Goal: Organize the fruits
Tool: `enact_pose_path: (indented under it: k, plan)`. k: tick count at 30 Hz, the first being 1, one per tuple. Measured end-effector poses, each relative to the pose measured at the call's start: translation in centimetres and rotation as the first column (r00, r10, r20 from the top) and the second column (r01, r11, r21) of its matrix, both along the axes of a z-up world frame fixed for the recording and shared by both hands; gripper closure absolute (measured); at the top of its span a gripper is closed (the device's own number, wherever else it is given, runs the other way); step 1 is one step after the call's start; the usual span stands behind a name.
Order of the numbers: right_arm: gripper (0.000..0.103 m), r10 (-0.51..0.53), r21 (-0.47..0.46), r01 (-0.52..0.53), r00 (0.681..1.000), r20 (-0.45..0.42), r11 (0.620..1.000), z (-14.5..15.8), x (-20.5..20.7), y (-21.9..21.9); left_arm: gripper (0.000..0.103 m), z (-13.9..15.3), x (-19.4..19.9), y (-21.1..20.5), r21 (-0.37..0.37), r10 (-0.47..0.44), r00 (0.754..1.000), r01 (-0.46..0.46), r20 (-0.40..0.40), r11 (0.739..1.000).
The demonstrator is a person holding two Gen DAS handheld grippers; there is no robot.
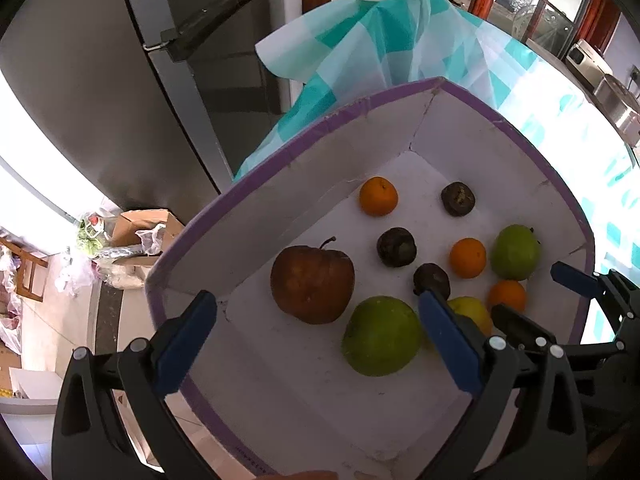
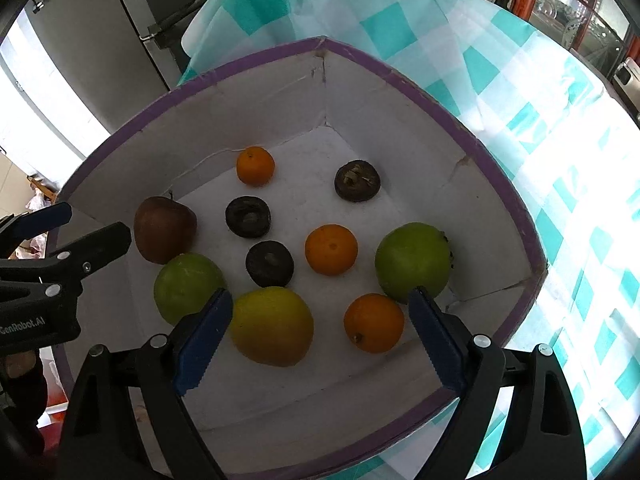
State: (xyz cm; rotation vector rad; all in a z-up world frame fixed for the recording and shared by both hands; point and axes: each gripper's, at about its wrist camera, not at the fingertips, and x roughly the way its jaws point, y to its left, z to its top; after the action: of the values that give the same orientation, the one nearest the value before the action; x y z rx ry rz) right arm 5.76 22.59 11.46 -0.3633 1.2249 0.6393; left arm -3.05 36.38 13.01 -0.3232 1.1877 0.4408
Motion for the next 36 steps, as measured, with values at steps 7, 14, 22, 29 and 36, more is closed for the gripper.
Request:
enact_pose_path:
  k: [7, 14, 22, 29, 36]
  plan:
    - [0.016, -0.024, -0.014, 0.024, 1.0, -0.007, 1.0, -0.4, 0.3, -0.1, 0.002, -0.7, 1.0, 0.2, -0.021, -0.03, 0.999, 0.03, -0.011, 0.999]
    - [0.016, -0.047, -0.028, 0.047, 0.999, -0.004, 0.999, -0.7, 0.4, 0.0, 0.002, -1.3, 1.8, 0.7, -0.041, -0.061, 0.998, 0.06, -0.014, 0.997]
    - [0.016, -0.08, -0.042, 0.08, 0.997, -0.004, 0.996, -1.0, 0.5, 0.4, 0.002, -1.8, 2.4, 1.4, -0.054, -0.093, 0.995, 0.092, -0.02, 0.994]
    - [0.016, -0.101, -0.056, 0.1, 0.995, -0.005, 0.993, -1.3, 0.3, 0.8, 0.002, -2.3, 2.6, 2.1, -0.066, -0.119, 0.993, 0.117, -0.021, 0.991]
    - [0.016, -0.109, -0.069, 0.109, 0.994, 0.0, 0.992, -1.6, -0.2, 1.5, 0.002, -2.3, 2.7, 2.3, -0.064, -0.155, 0.988, 0.154, -0.011, 0.986]
